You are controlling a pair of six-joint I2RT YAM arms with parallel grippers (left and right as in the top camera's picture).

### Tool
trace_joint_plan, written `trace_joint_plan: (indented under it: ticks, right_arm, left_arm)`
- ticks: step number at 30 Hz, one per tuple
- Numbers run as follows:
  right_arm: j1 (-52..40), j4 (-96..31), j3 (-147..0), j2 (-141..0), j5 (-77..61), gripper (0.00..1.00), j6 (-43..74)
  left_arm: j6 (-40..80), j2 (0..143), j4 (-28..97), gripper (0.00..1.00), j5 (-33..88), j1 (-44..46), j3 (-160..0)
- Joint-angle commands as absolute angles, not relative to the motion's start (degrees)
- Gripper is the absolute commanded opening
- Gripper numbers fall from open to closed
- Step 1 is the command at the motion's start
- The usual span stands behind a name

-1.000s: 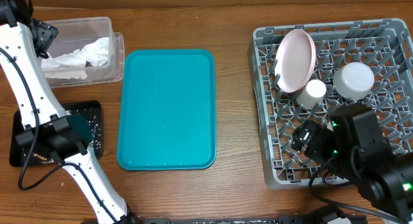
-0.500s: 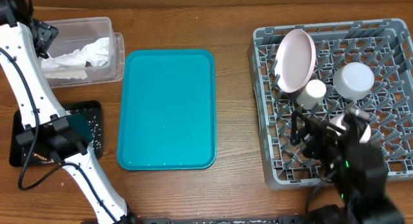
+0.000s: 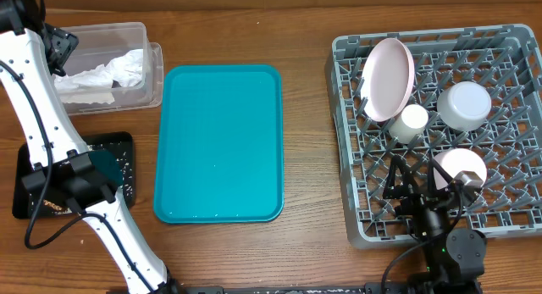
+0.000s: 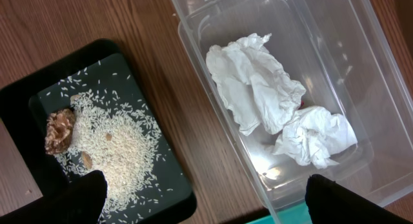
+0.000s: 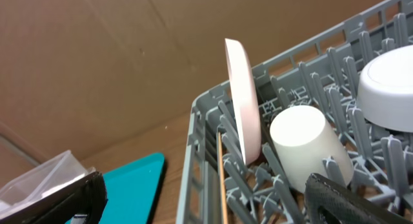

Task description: Sort waste into correct bins and load items into the dishwasher

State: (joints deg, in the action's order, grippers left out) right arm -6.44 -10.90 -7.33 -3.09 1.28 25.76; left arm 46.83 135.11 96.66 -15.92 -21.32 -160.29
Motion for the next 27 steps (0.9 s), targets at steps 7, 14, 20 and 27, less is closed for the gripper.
trace_joint_plan:
  ticks: [7,14,20,27]
  right_arm:
    - [-1.43,-4.54,-0.45,-0.16,2.24,1.00,25.02]
    - [2.28,-4.58,-0.45,-0.16,2.66,1.00,18.59]
    - [2.26,-4.62,-0.45,-0.16,1.65,1.00,10.63]
    - [2.33,-4.60,-0.45,-0.16,1.61,1.00,10.63]
  left_arm:
    - [47.81,133.75,96.79,1.00,-16.91,-19.84,-161.29]
    - [47.81,133.75,96.79,1.00,-16.91,-19.84,-161.29]
    - [47.79,133.75,96.79,1.00,-16.91,-19.79,-161.29]
    - [47.81,133.75,96.79,1.00,-16.91,-19.84,-161.29]
